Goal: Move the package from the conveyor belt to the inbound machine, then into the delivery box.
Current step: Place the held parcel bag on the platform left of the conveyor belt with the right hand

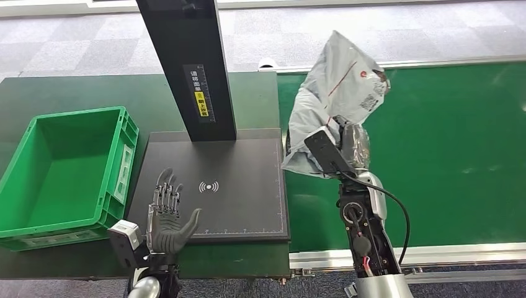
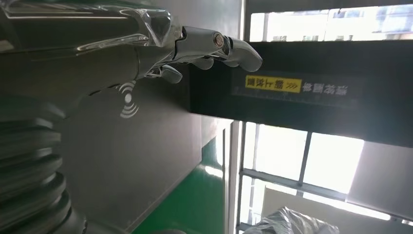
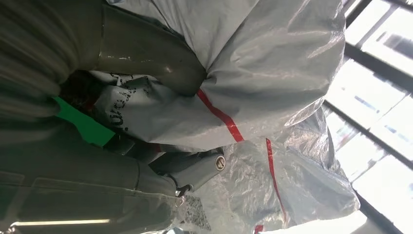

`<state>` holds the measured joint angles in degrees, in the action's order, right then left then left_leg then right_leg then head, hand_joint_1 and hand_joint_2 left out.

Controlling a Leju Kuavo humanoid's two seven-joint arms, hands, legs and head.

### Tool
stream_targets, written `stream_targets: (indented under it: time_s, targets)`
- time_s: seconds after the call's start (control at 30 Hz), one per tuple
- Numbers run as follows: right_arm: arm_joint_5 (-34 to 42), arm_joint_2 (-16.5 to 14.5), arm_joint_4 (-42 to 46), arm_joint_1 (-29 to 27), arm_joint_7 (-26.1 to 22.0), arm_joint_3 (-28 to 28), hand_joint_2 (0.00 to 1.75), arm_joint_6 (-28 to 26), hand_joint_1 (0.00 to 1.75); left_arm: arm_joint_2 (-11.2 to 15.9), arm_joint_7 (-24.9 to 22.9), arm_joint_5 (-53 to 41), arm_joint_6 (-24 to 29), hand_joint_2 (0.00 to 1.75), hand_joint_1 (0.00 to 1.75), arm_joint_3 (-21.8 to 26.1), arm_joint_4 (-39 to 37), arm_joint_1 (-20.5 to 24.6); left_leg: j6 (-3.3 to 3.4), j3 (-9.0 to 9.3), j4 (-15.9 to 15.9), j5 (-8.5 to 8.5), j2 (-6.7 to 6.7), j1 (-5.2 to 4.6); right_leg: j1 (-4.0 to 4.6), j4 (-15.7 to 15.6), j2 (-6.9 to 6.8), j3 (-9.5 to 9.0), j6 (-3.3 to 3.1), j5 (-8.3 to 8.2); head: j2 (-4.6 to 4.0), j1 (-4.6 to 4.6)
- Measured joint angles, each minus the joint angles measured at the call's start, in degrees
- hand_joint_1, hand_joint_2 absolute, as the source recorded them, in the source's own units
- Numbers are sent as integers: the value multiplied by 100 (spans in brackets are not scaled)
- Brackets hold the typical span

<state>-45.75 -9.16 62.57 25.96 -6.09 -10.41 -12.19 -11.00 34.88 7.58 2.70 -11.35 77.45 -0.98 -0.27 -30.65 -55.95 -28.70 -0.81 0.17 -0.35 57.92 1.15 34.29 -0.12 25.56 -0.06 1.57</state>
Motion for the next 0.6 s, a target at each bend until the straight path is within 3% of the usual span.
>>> stream_targets:
  time_s: [0.23,0.6]
  targets:
    - [977,-254,-808,167,-557,-672,175,1152,175,140,111,-458,224,175,0,611,184,312,-7,1,0,9,-5,6,7,4,-3,-2,-5,-4,0,0]
    - [1325,-894,-2493,648,-737,-1426,175,1478,175,275,107,-634,295,175,0,1415,660,437,-9,-2,0,9,-6,6,8,4,-3,1,-4,-1,0,-2]
